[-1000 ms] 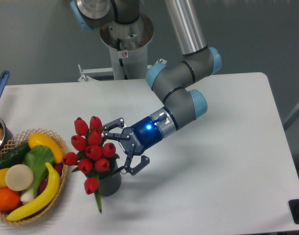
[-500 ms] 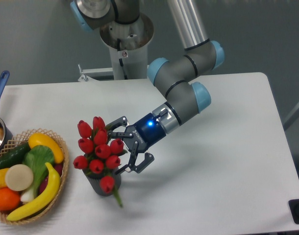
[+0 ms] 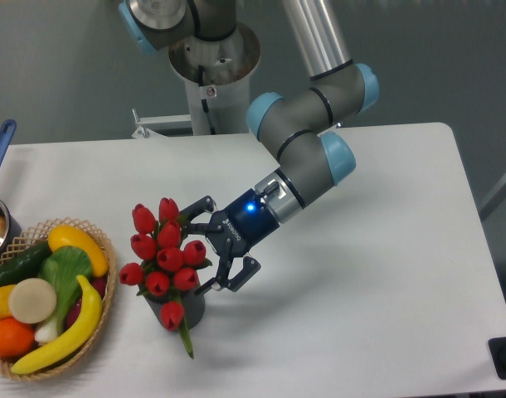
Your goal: Insert the flowers into the vase
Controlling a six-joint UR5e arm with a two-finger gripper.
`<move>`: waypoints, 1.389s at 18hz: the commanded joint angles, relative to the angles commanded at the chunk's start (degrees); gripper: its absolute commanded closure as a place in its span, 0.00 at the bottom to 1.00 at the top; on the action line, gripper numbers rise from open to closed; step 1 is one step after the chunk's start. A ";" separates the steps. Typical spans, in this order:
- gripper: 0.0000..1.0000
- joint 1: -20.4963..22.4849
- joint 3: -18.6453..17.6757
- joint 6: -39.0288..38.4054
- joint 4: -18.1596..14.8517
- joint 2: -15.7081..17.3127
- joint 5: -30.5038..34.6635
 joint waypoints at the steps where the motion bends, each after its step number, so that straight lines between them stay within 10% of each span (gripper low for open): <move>1: 0.00 0.18 -0.09 -0.09 0.00 0.70 0.36; 16: 0.00 0.62 -0.44 -0.44 -0.09 3.60 11.59; 25: 0.00 8.34 -0.09 -0.79 -0.44 15.37 34.01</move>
